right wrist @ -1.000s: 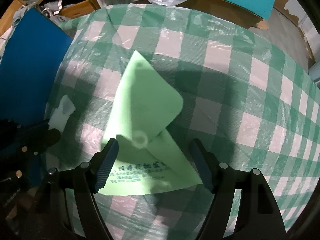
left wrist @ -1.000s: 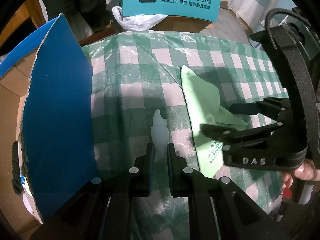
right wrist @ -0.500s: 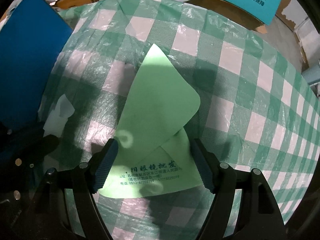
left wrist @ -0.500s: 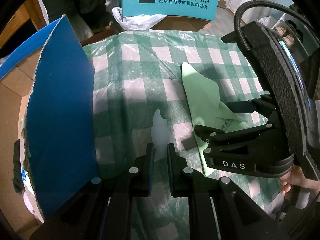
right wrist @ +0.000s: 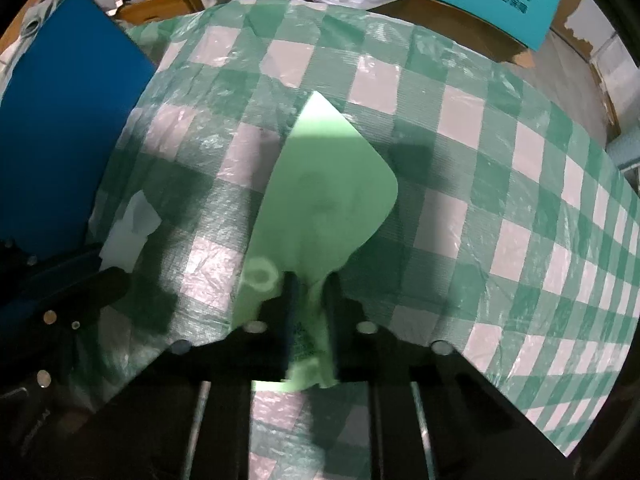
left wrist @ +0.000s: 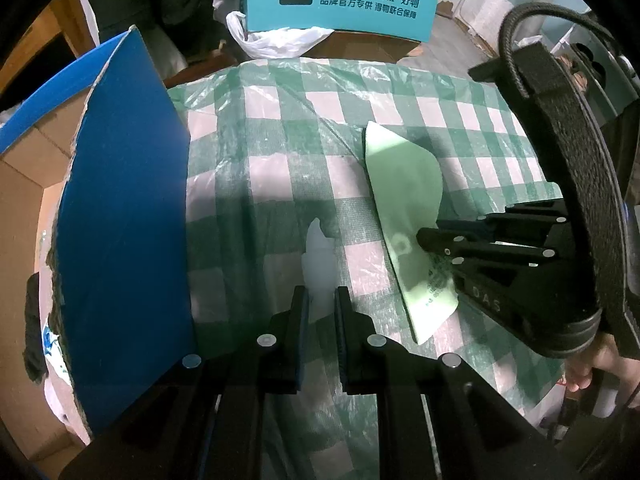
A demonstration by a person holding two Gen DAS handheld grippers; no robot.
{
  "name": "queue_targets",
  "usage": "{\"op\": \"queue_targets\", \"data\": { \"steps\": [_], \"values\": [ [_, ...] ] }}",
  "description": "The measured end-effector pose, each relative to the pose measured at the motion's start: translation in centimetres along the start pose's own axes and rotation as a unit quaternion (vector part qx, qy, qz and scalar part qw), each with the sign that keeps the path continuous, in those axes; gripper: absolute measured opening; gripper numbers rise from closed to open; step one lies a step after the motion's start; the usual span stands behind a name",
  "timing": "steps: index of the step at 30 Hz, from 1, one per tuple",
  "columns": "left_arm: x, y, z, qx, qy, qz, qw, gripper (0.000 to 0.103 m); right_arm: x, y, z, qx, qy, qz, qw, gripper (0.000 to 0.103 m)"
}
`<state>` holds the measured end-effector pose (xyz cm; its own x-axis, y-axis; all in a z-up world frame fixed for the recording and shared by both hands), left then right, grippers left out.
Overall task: Organize soft objects
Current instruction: 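Grasp the white tissue with the left tool while the right tool grasps the green paper envelope, then carry the white tissue with the left tool while the right tool carries the envelope over the box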
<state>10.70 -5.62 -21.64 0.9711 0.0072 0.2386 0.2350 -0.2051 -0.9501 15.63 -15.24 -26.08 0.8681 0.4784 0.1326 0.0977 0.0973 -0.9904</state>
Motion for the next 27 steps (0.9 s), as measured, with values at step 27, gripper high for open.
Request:
{"op": "queue_targets", "data": {
  "steps": [27],
  "values": [
    [-0.9, -4.8, -1.3, 0.005, 0.016, -0.045, 0.9989, 0.013, -0.8, -8.3, 0.1, 0.036, 0.012, -0.082, 0.996, 0.006]
  ]
}}
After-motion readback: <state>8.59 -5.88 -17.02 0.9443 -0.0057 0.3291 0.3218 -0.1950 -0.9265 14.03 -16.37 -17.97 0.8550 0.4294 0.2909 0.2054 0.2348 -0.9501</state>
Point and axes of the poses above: each gripper's, at about its wrist camera, not at the fingertips, and y roughly the way its jaws point, z to its left, x to its top, the point moved 5 cm from there along y, roughly the way its jaws point, and after that the axes turned 4 degrees about -x, right-handed, at the moved point
